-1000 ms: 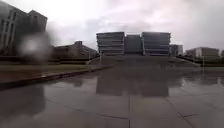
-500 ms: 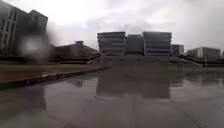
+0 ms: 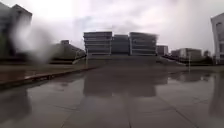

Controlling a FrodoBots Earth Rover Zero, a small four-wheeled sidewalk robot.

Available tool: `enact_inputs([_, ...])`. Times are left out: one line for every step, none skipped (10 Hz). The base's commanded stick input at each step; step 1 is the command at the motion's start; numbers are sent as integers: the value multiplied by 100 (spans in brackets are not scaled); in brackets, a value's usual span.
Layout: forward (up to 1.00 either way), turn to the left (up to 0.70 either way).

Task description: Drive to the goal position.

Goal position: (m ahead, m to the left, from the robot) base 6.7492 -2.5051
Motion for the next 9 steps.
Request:
enact_inputs([70,-1])
enact_inputs([70,-6])
enact_inputs([70,-26])
enact_inputs([70,-32])
enact_inputs([70,-34])
enact_inputs([70,-35])
enact_inputs([70,-35])
enact_inputs([70,-34])
enact_inputs([70,-30])
